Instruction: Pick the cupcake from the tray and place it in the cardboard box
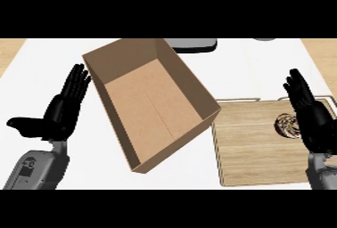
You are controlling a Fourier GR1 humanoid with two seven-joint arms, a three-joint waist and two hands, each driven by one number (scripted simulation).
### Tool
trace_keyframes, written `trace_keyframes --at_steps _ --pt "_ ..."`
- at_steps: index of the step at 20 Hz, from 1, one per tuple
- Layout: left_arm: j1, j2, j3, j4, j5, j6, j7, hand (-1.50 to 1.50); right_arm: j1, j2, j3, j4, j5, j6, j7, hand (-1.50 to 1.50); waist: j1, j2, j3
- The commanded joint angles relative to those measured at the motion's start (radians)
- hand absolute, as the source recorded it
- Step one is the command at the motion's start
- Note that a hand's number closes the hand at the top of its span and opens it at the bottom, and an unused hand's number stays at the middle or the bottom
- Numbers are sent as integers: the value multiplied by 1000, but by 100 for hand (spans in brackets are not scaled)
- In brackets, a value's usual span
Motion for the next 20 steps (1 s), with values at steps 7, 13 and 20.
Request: trace_keyframes --at_steps 7,13,20 --pt "122 111 2 50 -152 90 69 0 43 -246 -215 173 307 -220 25 -150 -23 58 -20" --pt "184 85 -75 -23 -229 146 169 0 -77 117 -344 186 287 -688 -131 -150 22 5 8" --pt "244 99 -34 -73 -223 138 183 0 85 -131 -230 147 487 -437 170 -150 3 1 0"
